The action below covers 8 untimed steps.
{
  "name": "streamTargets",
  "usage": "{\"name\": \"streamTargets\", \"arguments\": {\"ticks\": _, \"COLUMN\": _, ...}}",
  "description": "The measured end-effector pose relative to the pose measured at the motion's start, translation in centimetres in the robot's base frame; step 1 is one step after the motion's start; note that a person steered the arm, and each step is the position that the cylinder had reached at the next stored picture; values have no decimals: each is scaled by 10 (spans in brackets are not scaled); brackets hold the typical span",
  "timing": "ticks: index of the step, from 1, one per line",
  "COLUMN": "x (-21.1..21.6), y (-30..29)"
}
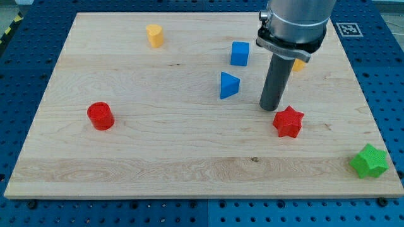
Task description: Push the red star slightly towards the top of the board
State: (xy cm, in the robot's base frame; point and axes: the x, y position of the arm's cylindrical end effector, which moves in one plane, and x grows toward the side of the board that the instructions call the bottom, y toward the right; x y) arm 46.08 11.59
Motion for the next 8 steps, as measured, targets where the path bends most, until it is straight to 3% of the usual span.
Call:
{"name": "streamTargets", "arguments": {"ticks": 2, "x": -13, "y": -21}}
{"name": "streamTargets", "arguments": {"ticks": 5, "x": 63, "y": -39}}
{"name": "streamTargets", "arguments": {"ticks": 8, "x": 99, "y": -28}}
